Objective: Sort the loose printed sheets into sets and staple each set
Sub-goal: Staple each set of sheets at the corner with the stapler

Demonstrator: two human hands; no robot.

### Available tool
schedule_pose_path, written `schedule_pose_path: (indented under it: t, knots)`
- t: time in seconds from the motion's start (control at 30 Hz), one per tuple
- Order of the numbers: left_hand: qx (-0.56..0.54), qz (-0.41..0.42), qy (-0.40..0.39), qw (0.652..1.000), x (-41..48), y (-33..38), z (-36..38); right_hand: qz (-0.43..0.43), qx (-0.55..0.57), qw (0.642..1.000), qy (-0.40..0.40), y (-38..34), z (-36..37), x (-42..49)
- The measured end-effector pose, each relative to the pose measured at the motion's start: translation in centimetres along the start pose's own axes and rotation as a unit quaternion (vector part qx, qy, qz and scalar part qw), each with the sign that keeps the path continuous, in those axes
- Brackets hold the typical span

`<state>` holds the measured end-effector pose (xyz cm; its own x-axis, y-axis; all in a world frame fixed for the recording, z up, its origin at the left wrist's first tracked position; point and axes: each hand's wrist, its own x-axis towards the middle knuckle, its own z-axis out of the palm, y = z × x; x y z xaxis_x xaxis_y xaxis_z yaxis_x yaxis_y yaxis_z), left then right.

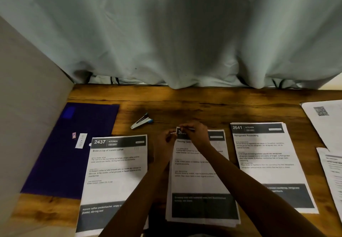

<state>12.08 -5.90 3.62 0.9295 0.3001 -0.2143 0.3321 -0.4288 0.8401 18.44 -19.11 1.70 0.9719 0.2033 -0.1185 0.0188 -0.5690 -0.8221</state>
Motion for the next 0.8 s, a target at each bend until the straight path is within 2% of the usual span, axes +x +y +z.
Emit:
schedule_pose_path:
  t: [0.1,0.53,0.67,0.8]
  knots:
    - [0.009,-0.048,0.004,0.999,0.0,0.6,0.5,0.01,0.012,1.0,-0.005,-0.1,0.0,-0.2]
    - [-0.021,-0.075,0.029,0.997,0.3,-0.4,1.0,0.001,0.023,1.0,0.004,0.3,0.4,-0.5]
    - [0.061,-0.123,0.047,0.989,0.4,-1.5,0.6,-0.009,0.004,1.0,0.007,1.0,0.4,-0.9]
    - [0.09,-0.039,-0.009,0.995,0.8,-2.0,-0.2,-0.004,0.003,1.0,0.016,1.6,0.6,-1.5]
